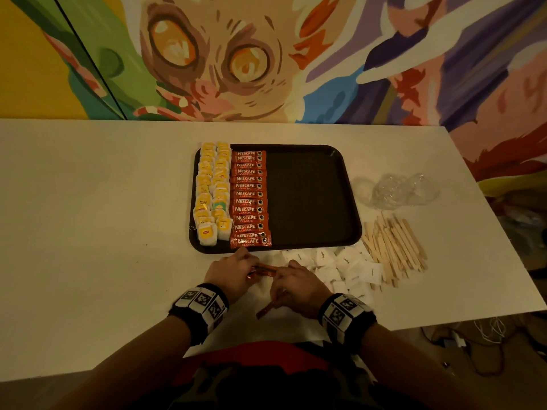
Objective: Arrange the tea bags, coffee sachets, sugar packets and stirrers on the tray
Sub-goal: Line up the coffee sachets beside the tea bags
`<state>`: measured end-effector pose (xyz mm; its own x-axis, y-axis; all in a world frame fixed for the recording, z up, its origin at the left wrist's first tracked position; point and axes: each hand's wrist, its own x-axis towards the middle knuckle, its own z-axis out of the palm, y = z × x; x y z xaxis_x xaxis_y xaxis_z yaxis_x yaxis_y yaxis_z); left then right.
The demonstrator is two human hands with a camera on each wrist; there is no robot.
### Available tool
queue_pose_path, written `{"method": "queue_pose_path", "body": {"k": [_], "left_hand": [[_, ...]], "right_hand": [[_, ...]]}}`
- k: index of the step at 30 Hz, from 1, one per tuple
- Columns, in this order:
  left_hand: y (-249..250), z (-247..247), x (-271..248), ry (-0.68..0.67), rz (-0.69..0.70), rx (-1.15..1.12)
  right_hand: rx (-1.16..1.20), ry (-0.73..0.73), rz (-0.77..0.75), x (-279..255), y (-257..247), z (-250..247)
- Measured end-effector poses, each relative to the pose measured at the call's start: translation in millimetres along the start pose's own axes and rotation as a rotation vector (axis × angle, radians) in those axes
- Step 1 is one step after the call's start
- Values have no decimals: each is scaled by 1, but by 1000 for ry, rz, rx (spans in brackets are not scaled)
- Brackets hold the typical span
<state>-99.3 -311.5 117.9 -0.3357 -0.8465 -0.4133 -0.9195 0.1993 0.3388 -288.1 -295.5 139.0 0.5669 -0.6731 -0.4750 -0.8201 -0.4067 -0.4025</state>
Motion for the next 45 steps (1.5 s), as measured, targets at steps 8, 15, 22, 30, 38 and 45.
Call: {"method": "queue_pose_path", "body": {"k": [8, 15, 22, 30, 38, 45], "left_hand": [[-1, -1, -7, -103, -43, 59], [-4, -10, -14, -77, -177, -73], [-13, -17, -20, 147, -242, -663], [-17, -48, -5, 431, -359, -1216], [-18, -60, 1, 378, -330, -1264], [-26, -59, 10, 438, -345, -1222]], "right_hand": [[492, 214, 118, -8, -8, 0], [916, 521, 240, 5, 10, -25], [906, 466, 212, 23, 17, -47], [952, 404, 145, 42, 9, -48], [1044, 414, 147, 56, 3, -56], [1146, 460, 232, 68, 9, -54]]}}
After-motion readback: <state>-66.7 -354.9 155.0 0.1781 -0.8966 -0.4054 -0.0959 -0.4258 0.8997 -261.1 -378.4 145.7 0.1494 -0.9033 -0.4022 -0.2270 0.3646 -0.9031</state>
